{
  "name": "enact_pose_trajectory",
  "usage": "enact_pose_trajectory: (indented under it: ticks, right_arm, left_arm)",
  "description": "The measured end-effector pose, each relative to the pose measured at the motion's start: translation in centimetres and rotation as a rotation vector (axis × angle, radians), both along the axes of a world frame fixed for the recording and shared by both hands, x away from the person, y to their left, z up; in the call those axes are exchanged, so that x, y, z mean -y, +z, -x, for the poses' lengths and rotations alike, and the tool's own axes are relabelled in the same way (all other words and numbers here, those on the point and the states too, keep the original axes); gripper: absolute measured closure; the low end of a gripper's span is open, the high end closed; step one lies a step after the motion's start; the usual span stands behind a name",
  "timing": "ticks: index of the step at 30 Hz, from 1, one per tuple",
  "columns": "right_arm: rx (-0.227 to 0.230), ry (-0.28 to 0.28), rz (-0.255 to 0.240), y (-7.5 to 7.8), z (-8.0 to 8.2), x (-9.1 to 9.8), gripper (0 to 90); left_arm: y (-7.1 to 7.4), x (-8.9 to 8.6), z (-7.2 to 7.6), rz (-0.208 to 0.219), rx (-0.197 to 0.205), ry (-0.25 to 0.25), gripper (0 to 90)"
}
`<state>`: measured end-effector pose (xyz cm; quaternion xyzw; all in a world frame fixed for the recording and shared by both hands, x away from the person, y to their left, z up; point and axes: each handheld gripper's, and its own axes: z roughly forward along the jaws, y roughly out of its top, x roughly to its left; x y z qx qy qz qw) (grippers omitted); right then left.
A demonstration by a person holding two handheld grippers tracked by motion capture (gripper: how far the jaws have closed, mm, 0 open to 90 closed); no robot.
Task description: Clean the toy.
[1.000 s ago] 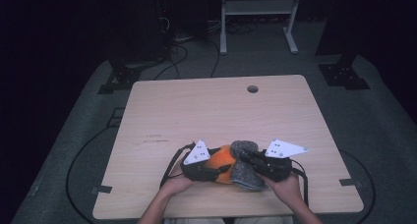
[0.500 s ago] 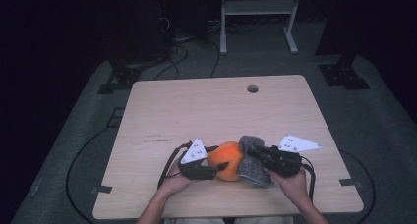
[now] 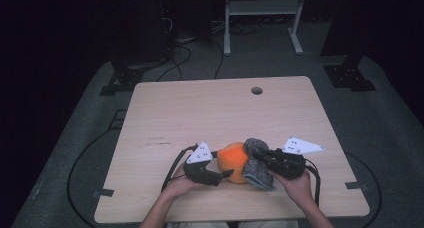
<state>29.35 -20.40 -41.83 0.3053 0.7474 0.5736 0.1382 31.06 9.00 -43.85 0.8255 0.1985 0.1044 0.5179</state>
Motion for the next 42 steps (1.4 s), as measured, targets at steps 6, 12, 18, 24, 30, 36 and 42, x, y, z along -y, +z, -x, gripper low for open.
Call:
enact_pose_trajectory:
  ticks: [6,12,18,24,30,36,42]
  right_arm:
    - [0.083,0.008,0.056,0.8,1.4,-1.2,81.9]
    - [0.064,-0.017,0.067,0.7,0.5,-0.3,81.8]
    - [0.08,-0.026,0.098,0.5,0.7,-0.2,81.8]
    - [0.045,-0.019,0.057,0.3,0.2,0.1,81.8]
    - [0.103,0.068,0.067,1.2,1.8,-1.9,81.8]
    - [0.06,-0.028,0.055,0.8,0.4,0.0,81.7]
    - [0.127,0.056,0.08,1.3,1.7,-2.1,81.8]
  left_arm:
    - [0.1,0.1,-0.1,0.008,-0.012,0.055,42.6]
    - [0.3,0.1,0.1,0.042,-0.029,0.042,43.1]
    - [0.2,0.2,0.1,0.035,-0.013,-0.031,29.8]
    - [-0.3,1.1,-0.1,0.005,0.024,0.022,25.4]
    - [0.1,0.9,0.2,-0.003,0.032,0.056,40.1]
    - [1.4,-0.1,0.6,0.034,0.046,0.048,42.9]
    - [1.1,0.3,0.9,-0.001,0.05,0.03,43.3]
